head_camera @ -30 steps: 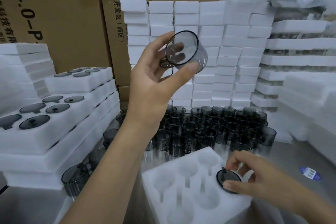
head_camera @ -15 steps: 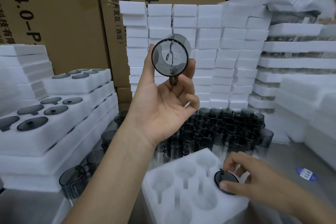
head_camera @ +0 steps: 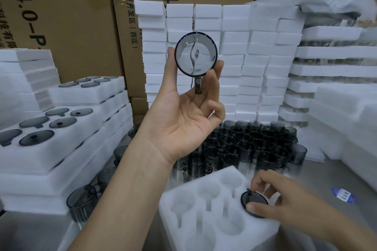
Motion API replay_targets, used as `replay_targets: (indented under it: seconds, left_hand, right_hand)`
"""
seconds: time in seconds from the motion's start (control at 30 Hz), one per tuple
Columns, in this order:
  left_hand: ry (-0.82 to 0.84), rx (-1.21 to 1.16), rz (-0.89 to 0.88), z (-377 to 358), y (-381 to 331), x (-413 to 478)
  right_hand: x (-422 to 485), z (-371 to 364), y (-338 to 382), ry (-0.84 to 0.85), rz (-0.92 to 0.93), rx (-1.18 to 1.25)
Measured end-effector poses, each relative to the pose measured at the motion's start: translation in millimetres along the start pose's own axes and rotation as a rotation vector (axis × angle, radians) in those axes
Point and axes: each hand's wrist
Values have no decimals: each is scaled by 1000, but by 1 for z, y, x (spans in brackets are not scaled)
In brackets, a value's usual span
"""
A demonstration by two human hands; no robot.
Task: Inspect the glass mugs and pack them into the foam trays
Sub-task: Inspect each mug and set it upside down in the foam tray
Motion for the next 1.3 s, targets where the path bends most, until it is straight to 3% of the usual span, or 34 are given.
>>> replay_targets:
  seconds: [0.5,0.6,0.73,0.83,0.93,1.03,1.17,1.3]
  left_hand:
    - [-278,663,-161,5,0,5]
    - [-305,845,-217,6,-4,3]
    - [-350,1102,-316,5,-9,-4]
    - [-393,1247,-416,4,-10,-7]
    - [-470,1282,-501,3,-13,-9]
    - [-509,1299,-526,2,-18,-13]
    - [-485,1432,-559,6,-20,-14]
    - [-346,1584,-608,13,-29,-17]
  right_hand:
    - [-3,-1,6,-27,17,-113]
    - [-3,-8,25,-207,202,-152]
    - [11,-21,93,-496,568,115]
    - [23,-9,147,-617,789,82]
    - [27,7,176,-624,868,-59]
    - [31,11,182,-574,835,-120]
    - [36,15,179,-553,843,-140]
    - [33,25,177,-555,894,-30]
Point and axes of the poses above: each hand's wrist, its own x-axis towards the middle knuckle, its own z-axis out of the back of the hand, y = z × x, and after that the axes turned 15 degrees about x, right-handed
